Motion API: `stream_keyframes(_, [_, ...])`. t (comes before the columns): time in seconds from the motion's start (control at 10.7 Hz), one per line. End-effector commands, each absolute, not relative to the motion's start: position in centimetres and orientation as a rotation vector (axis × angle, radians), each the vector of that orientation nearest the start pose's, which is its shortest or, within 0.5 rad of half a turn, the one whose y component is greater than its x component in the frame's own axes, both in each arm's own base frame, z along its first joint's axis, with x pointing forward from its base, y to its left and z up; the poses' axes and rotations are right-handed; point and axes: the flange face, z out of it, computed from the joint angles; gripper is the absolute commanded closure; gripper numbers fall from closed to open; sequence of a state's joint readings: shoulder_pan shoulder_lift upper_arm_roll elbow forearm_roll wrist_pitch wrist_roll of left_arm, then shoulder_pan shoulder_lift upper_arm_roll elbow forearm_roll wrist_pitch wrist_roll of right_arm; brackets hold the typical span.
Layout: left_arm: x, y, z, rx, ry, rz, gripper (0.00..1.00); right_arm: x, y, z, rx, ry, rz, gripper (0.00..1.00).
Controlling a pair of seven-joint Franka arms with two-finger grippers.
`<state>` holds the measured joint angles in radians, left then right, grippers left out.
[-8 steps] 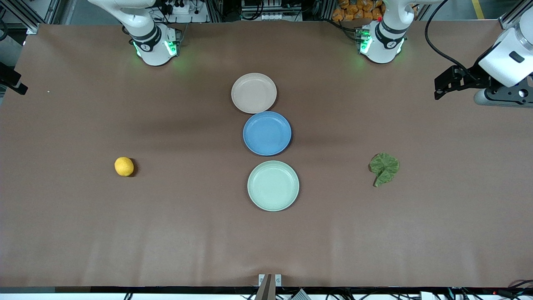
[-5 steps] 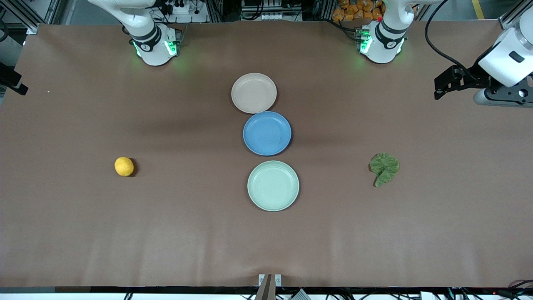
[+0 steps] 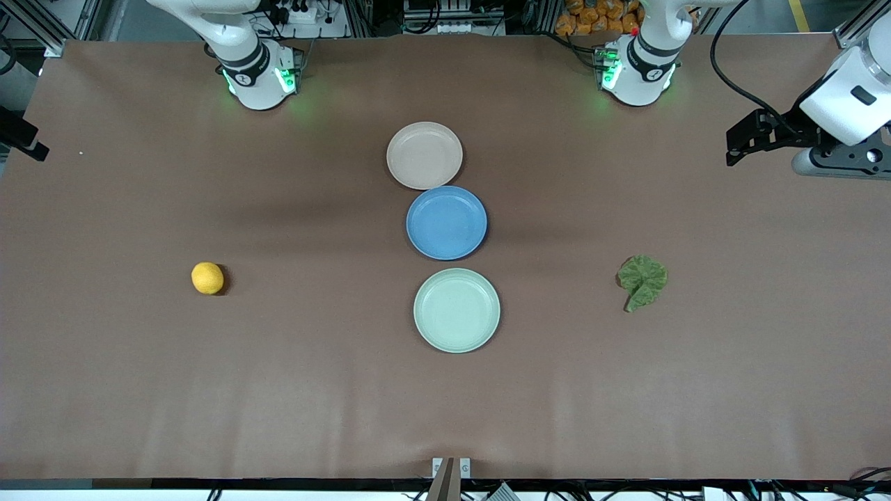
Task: Place lemon and lettuce in plates
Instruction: 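Move the right gripper toward the lemon while the left gripper approaches the lettuce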
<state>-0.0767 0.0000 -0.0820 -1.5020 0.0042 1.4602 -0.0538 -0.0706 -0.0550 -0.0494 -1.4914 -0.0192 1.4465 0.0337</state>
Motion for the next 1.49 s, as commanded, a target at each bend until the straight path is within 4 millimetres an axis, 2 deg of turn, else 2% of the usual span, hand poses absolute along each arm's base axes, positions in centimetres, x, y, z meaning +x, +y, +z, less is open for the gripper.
stream_keyframes(0.0, [54.4, -8.2, 63.3, -3.12, 0.174, 0.12, 0.0, 52.2, -6.7, 67.5, -3.131, 0.246, -0.002, 0.0])
stream_keyframes(0.09, [54.8, -7.9, 62.4, -3.117, 0.162, 0.149, 0.0, 52.2, -6.7, 67.5, -3.131, 0.246, -0.002, 0.0])
stream_keyframes(0.19, [55.8, -8.2, 60.5, -3.115, 0.164, 0.199, 0.0, 52.2, -6.7, 67.4, -3.131, 0.243, 0.0, 0.0])
stream_keyframes(0.28, [56.4, -8.5, 59.2, -3.11, 0.171, 0.234, 0.0, 52.7, -6.6, 66.8, -3.131, 0.236, 0.007, 0.0])
stream_keyframes(0.37, [56.8, -9.1, 58.1, -3.1, 0.166, 0.261, 0.0, 53.3, -6.5, 65.3, -3.13, 0.233, -0.014, 0.0])
stream_keyframes(0.75, [59.7, -10.0, 50.8, -3.083, 0.182, 0.379, 0.0, 56.4, -6.0, 55.1, -3.132, 0.208, -0.012, 0.0])
stream_keyframes(0.93, [60.7, -10.3, 48.1, -3.082, 0.2, 0.386, 0.0, 58.6, -5.8, 48.9, -3.136, 0.199, 0.017, 0.0])
stream_keyframes(1.03, [60.7, -10.6, 45.9, -3.062, 0.225, 0.37, 0.0, 59.4, -5.5, 45.4, -3.138, 0.192, 0.026, 0.0])
stream_keyframes(1.21, [59.6, -12.0, 39.7, -3.015, 0.308, 0.262, 0.0, 58.9, -5.1, 39.2, -3.141, 0.178, -0.014, 0.0])
stream_keyframes(1.4, [59.7, -11.3, 35.9, -3.034, 0.31, 0.203, 0.0, 57.8, -4.7, 33.7, -3.142, 0.173, -0.036, 0.0])
